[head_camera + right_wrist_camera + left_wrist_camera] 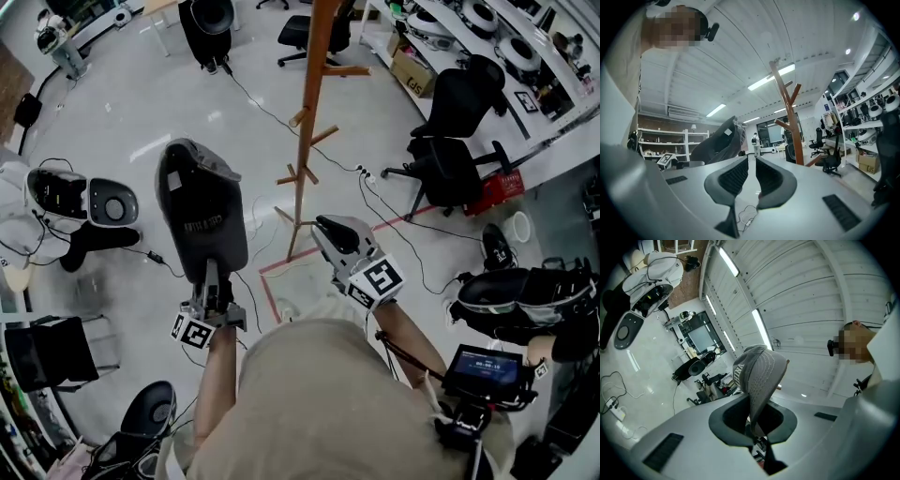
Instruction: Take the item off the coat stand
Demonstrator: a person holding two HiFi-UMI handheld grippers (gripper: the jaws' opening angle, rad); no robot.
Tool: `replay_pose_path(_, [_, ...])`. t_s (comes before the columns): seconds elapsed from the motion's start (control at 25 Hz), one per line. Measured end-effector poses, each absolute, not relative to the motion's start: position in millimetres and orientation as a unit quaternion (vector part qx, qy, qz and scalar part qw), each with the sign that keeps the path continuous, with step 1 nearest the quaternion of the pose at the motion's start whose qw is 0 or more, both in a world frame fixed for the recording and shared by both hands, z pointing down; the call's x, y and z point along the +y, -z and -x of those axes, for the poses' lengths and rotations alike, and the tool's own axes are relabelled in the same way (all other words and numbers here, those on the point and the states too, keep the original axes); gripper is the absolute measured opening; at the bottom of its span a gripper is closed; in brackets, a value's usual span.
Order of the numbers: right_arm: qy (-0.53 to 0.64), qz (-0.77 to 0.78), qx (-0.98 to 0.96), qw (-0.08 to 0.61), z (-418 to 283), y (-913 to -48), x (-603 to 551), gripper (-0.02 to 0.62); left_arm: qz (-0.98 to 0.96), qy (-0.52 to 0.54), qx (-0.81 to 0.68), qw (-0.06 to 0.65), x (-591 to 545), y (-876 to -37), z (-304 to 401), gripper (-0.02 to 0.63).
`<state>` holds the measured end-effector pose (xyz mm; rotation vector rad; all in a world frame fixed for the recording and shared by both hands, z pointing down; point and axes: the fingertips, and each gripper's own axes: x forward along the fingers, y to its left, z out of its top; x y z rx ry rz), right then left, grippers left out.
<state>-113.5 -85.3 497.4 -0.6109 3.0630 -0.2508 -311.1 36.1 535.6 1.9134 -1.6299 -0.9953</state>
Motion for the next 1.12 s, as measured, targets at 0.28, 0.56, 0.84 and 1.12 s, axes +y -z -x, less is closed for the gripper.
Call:
replay_pose_path(0.28, [0.085, 0.185, 0.979, -0.011, 76.9, -498.7, -91.9, 0.055, -0.697, 0.342, -0.585, 0.236, 37.6, -547.6, 258.3, 0.034])
replay_pose_path(0.56, [0.069, 0.190, 0.979, -0.023, 59.0, -513.6, -88.0, 0.055, -0.690, 0.337, -0.594, 0.241, 43.3, -579.8, 228.8, 0.034])
replay_pose_path(0.84, [0.057, 0.185, 0.980, -0.047, 45.6, -538.6, -76.6, 0.055, -0.694, 0.336, -0.592, 0.234, 48.2, -590.0, 200.3, 0.034])
replay_pose_path(1.12, [0.061, 0.179, 0.980, -0.064, 29.0, -561.2, -64.1, 0.055, -0.687, 0.342, -0.589, 0.253, 60.6, -615.1, 173.6, 0.034])
